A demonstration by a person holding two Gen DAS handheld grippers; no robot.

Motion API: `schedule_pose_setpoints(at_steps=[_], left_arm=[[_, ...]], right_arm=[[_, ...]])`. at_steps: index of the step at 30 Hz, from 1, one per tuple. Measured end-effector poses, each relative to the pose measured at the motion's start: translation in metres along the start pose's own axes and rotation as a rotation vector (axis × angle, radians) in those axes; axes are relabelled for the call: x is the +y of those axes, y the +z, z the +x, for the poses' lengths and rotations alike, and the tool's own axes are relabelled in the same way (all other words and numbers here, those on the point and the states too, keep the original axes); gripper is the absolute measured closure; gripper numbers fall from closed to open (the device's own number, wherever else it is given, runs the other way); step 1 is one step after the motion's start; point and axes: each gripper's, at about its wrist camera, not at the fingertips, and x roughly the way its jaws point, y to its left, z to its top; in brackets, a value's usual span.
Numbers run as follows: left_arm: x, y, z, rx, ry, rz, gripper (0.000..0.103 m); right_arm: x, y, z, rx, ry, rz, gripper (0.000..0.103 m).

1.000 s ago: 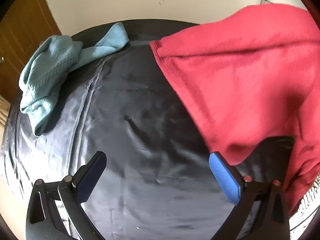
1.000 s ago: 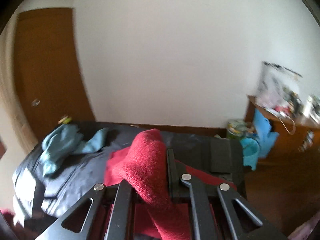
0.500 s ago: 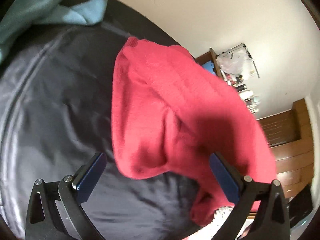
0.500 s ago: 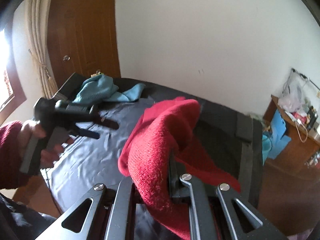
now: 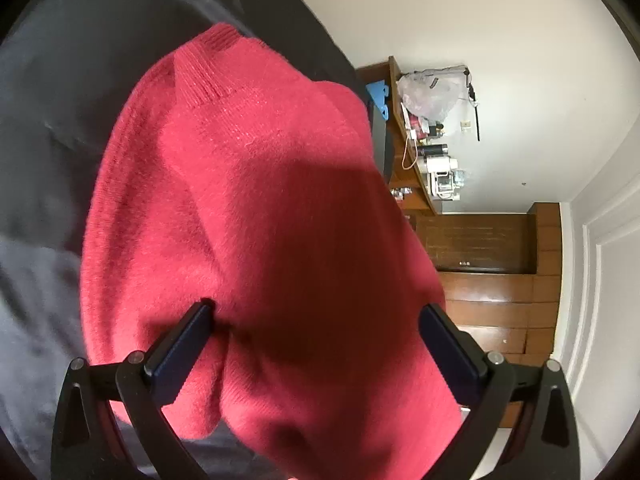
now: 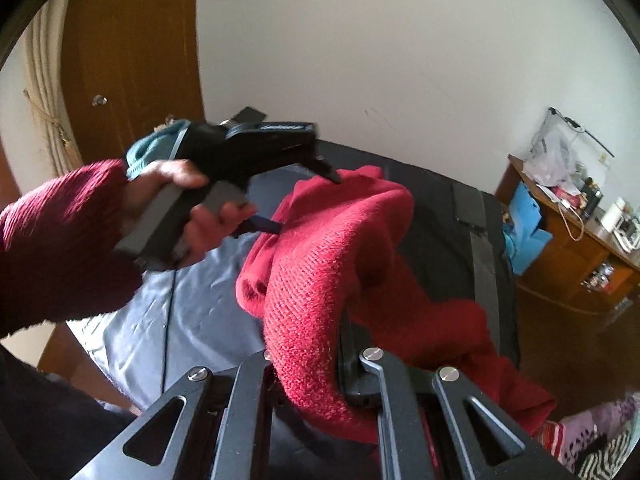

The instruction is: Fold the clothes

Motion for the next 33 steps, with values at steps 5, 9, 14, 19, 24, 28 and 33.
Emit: schedule_pose_setpoints(at_steps=[5, 9, 14, 19, 24, 28, 33], left_arm=[[-0.01, 0.002, -0.004, 0.055, 0.001, 0.103, 0.038], [0.003, 0.005, -0.025, 0.086, -0.017, 0.126, 0.093], [0.003, -0.003, -0.074, 0.034, -0.039, 0.215, 0.098], [-0.004, -0.024, -0.105, -0.053, 0.149, 0.307, 0.092], [-0.008, -0.055, -0.102, -0.092, 0.261, 0.339, 0.022], [-0.014, -0.087, -0.089, -0.048, 0.311, 0.41, 0.022], [-0.023, -0.123, -0.068, -0.018, 0.378, 0.484, 0.022]], right_arm=[[0.032, -0.009, 0.007, 0.05, -0.02, 0.003, 0.093], [0.053, -0.014, 0.017, 0.092, -0.003, 0.007, 0.093], [0.081, -0.023, 0.029, 0.162, 0.087, -0.028, 0.092], [0.102, -0.044, 0.052, 0.257, 0.22, -0.153, 0.091], [0.081, -0.065, 0.069, 0.3, 0.306, -0.089, 0.082], [0.061, -0.083, 0.052, 0.294, 0.366, 0.007, 0.056], [0.027, -0.095, 0.017, 0.252, 0.4, 0.12, 0.053]])
